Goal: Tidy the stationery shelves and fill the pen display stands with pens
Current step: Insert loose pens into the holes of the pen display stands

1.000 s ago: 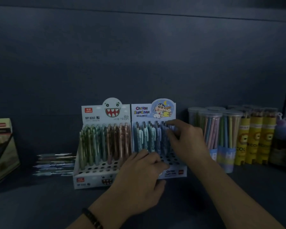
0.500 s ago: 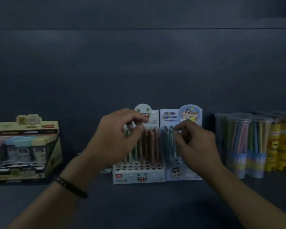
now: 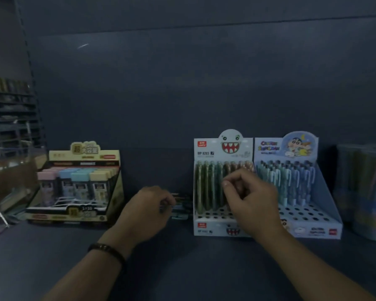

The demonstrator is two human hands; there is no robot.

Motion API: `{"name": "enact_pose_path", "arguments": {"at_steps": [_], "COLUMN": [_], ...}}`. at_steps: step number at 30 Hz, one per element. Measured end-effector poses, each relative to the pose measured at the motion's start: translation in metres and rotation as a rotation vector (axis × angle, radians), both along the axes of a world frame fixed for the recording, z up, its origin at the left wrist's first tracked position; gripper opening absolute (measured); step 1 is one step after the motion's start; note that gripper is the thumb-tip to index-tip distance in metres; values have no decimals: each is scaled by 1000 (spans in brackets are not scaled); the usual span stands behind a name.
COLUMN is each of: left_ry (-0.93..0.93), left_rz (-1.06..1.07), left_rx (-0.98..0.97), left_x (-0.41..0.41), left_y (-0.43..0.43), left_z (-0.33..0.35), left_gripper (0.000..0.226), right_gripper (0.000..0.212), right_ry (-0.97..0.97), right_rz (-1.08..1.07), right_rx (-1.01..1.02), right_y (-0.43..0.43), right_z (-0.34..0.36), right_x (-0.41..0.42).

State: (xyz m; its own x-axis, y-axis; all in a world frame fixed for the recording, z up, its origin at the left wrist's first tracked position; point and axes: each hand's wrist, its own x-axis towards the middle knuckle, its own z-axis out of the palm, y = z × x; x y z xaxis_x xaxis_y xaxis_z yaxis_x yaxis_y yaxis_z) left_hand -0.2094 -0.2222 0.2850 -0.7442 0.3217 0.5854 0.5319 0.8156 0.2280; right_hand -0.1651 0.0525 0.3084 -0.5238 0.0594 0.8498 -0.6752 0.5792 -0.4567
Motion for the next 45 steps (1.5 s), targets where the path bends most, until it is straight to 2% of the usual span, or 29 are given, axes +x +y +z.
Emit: {"name": "enact_pose_path", "arguments": {"at_steps": [9,17,19,21,24,27,29,34,40,45], "left_ry": [-5,-104,-173,-212,-155,-139,-135,-99,-94,-72], "left_rz": [39,62,44,22,-24,-154,-244,-395,-392,-340], "left_rx": [-131,-97,-72,-8,217,470,554,564,536,578], "left_x": [2,7,7,8,11,19,27,43,45,48], "left_y": [1,3,0,0,2,13,22,46,57,69], "left_z": [-5,-1,0,2,8,16,20,24,21,27], "left_gripper": [15,5,11,18,20,16,16,14,17,14], "right_gripper": [23,25,25,24,22,17,11,12,9,10], "right_ry": [-107,-161,-179,-185,-199,-224,-242,-299,-335,-298], "right_rz": [40,76,86,84,77,130,187,317,416,371], "right_rx": [37,35,38,49,83,48,-5,-131,-225,-281], "right_y": [-3,-2,-2,-2,-2,-4,-7,-15,-18,-13], "right_z": [-2,-3,-3,-2,-2,-1,1,7,10,16], "right_x": [7,9,9,9,8,9,11,16,17,16]}}
